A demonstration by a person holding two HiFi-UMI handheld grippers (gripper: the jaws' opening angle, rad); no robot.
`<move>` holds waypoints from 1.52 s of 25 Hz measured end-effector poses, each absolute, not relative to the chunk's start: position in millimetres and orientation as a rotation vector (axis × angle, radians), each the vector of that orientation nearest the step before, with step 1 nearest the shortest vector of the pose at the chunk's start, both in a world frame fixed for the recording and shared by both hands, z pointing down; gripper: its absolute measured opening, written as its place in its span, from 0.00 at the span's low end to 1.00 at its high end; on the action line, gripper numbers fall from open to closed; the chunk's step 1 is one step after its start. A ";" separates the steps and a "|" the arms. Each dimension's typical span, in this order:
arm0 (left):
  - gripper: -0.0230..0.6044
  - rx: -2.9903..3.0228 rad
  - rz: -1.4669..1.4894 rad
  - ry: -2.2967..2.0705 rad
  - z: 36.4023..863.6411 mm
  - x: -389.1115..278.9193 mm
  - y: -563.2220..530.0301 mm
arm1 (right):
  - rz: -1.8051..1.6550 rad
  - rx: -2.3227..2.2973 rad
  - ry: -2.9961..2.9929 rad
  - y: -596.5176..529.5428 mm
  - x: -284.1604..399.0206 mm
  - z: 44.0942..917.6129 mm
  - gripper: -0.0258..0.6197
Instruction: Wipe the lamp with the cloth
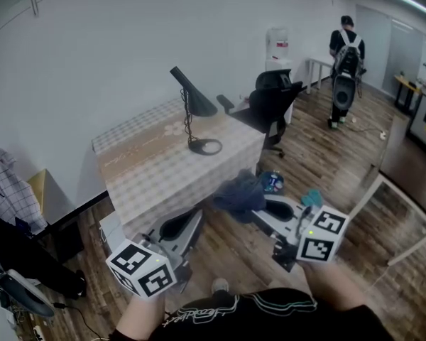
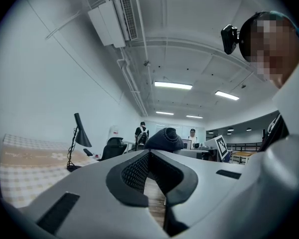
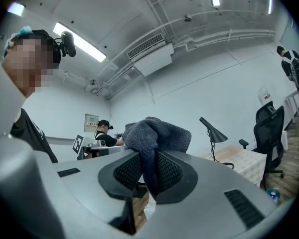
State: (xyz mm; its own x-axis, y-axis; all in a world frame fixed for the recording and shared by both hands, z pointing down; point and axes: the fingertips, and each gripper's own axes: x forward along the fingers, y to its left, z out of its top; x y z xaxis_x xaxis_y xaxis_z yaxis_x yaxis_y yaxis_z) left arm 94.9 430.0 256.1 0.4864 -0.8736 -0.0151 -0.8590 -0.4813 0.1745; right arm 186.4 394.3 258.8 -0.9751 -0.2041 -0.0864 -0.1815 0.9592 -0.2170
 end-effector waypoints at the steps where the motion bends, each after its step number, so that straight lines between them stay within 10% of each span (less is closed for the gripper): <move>1: 0.04 2.575 -0.152 -1.513 258.9 91.0 422.9 | -0.321 -0.305 3.008 387.1 182.8 261.9 0.13; 38: 0.04 2.435 -0.138 -1.630 284.1 -109.8 91.0 | -0.346 -0.312 3.071 43.5 -3.8 277.3 0.13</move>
State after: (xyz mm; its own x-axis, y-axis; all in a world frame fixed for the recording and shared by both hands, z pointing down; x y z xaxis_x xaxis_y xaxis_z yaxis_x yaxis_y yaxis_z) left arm -109.8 91.0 284.1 0.3847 -0.9223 0.0372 -0.9029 -0.3676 0.2231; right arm -3.8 43.5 277.3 -0.9792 -0.2024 -0.0129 -0.1945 0.9550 -0.2238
